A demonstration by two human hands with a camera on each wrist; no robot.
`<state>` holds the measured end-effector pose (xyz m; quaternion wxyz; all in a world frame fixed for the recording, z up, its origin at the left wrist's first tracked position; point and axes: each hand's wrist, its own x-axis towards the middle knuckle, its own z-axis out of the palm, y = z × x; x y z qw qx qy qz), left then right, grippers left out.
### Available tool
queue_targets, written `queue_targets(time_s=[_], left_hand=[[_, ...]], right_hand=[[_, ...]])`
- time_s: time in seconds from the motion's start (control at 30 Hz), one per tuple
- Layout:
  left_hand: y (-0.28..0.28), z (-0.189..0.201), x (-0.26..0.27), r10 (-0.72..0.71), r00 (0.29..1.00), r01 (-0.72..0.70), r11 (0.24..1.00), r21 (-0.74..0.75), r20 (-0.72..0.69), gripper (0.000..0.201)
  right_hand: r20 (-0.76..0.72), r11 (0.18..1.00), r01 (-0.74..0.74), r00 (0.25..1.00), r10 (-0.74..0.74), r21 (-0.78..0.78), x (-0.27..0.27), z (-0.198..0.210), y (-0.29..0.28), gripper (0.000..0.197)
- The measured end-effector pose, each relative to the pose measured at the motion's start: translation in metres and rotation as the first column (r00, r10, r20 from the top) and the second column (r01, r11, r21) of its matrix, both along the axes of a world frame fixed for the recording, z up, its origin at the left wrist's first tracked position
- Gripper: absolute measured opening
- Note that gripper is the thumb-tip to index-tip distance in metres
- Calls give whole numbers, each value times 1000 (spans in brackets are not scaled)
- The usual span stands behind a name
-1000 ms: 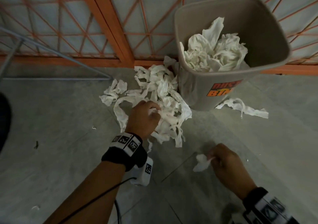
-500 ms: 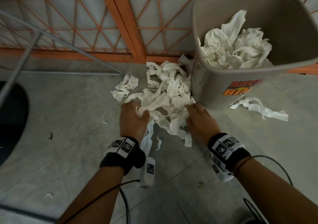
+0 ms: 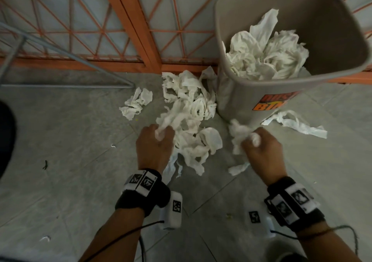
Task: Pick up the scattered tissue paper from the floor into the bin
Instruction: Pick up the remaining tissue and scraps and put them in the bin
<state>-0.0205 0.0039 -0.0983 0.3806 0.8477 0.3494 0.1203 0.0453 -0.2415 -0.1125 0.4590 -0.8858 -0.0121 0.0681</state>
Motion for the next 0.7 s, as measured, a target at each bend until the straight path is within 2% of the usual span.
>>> queue_targets(time_s=[0.03,0.07,0.13,0.17,0.23,0.33,0.37,0.43,0.53,0.6,0.7], left_hand=[[-2,2,3,-3,998,3,1000,4,56,38],[-3,3,5,-43,993,37,998,53,110,30],[-8,3,10,-174,974,149,975,166,143,20],[-13,5,11,-243,962,223,961,164,120,25],[-27,5,11,-410,912,405,907,116,18,46],[-50,-11,6,-621,763,643,756,121,-179,67],[-57,-18,5,-654,721,687,719,109,-231,71],[-65,-29,5,-658,670,715,696,61,-344,74],[-67,-32,8,-639,663,707,706,46,-390,59],[-63,-27,10,-648,692,685,728,8,-318,44],[-55,-12,8,-599,794,597,801,-45,-105,21]], right_hand=[[5,998,62,998,-62,18,3,2,-9,8],[13,993,110,994,-110,35,6,3,-18,11],[56,986,158,985,-161,56,18,2,-34,29],[63,985,168,983,-170,36,25,1,-40,38],[34,981,186,982,-185,-53,40,-3,-48,50],[-52,964,166,982,-180,-207,57,-16,-51,61],[-80,956,137,983,-163,-261,59,-21,-51,61],[-77,937,82,990,-114,-341,56,-30,-49,54],[18,919,85,996,-84,-384,48,-32,-48,35],[21,916,66,998,-63,-395,41,-30,-50,29],[-112,917,-67,993,24,-393,27,-22,-47,25]])
